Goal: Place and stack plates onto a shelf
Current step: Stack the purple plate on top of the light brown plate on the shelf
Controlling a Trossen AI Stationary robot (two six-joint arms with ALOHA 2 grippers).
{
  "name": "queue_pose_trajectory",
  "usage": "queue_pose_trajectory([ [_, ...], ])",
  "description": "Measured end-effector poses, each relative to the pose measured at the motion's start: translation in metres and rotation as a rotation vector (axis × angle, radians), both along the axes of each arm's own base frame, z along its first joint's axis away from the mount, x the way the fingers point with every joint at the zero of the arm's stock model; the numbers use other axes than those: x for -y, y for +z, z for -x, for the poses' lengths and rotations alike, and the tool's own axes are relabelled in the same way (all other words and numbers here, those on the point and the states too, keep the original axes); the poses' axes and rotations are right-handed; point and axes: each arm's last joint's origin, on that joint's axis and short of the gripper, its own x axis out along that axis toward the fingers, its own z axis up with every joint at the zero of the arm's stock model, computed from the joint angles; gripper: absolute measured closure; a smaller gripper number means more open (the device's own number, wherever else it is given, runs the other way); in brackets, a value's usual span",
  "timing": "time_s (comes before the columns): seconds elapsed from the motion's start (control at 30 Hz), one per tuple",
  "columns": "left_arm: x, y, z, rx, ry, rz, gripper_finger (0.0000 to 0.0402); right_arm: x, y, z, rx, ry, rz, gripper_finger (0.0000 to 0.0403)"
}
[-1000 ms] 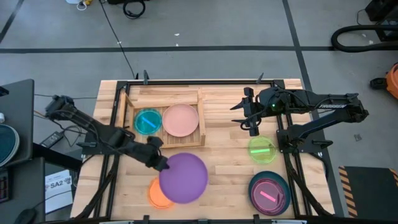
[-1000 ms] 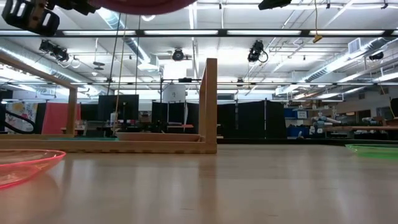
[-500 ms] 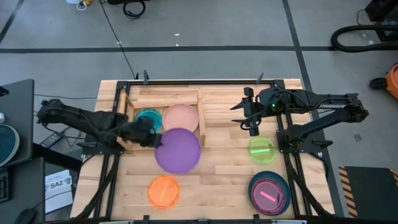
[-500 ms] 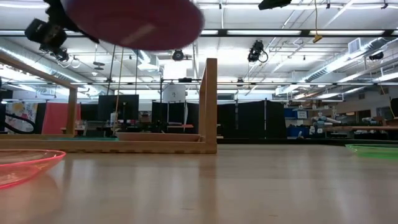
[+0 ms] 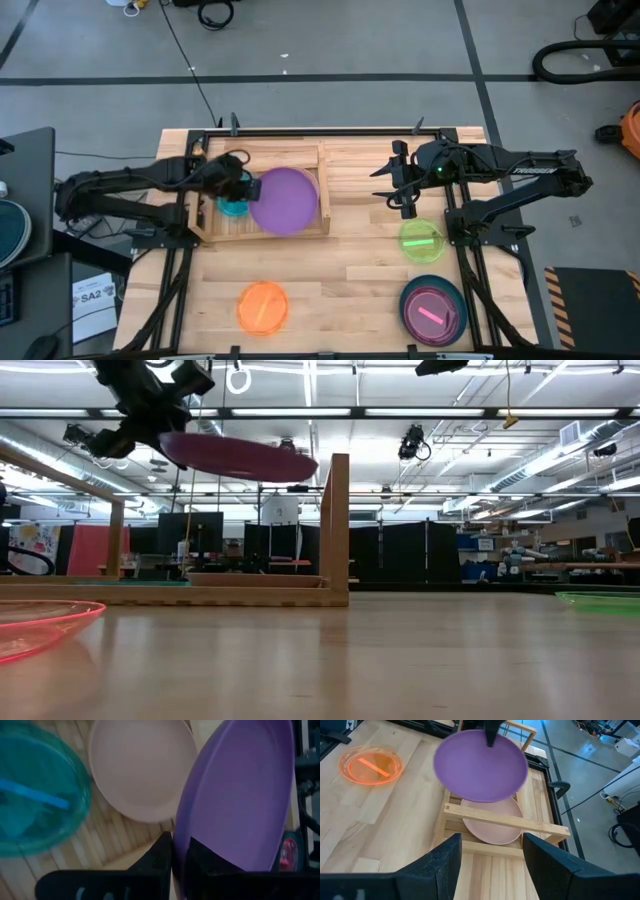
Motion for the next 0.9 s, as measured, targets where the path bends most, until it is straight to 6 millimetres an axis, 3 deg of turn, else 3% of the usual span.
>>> queue_pose_trajectory([
  [0.63,-0.051,-0.001,0.018,-0.027,0.125,-0.054,0.0372,0.0,0.0,0.0,0.0,0.0,0.0,0.0188],
  [0.9,-0.067,-0.016,0.01,-0.111,0.098,-0.031,0.0372,0.0,0.0,0.0,0.0,0.0,0.0,0.0188],
])
